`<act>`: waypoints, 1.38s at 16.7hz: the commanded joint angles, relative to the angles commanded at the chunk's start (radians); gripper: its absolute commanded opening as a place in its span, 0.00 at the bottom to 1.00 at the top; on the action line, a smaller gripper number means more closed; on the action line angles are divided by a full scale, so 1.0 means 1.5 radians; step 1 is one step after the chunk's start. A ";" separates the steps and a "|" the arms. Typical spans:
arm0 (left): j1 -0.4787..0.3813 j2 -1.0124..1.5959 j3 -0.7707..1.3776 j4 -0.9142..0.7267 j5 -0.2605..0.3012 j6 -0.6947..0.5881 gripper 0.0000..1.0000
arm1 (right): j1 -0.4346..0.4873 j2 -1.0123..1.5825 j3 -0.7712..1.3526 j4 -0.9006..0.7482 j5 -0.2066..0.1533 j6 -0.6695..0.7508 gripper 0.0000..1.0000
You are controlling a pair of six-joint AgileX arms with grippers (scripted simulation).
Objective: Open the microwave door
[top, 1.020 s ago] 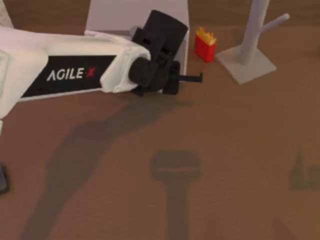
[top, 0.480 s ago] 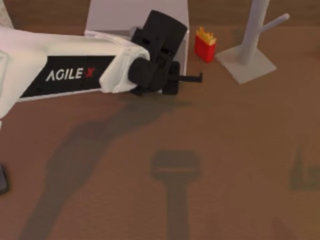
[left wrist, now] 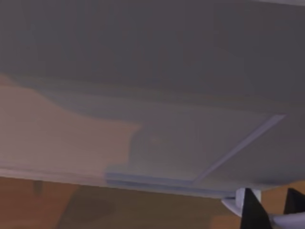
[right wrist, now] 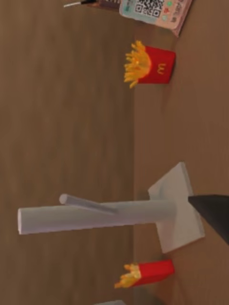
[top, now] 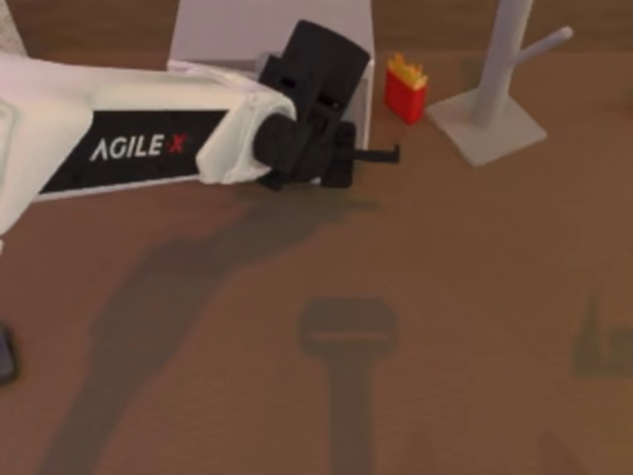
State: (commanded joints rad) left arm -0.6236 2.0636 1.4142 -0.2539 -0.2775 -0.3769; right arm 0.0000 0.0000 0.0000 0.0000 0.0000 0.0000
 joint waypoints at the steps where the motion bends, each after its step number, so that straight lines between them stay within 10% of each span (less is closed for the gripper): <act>1: 0.000 0.000 0.000 0.000 0.000 0.000 0.00 | 0.000 0.000 0.000 0.000 0.000 0.000 1.00; 23: 0.007 -0.026 -0.041 0.024 0.028 0.036 0.00 | 0.000 0.000 0.000 0.000 0.000 0.000 1.00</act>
State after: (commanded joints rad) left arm -0.6133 2.0248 1.3527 -0.2175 -0.2362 -0.3229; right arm 0.0000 0.0000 0.0000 0.0000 0.0000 0.0000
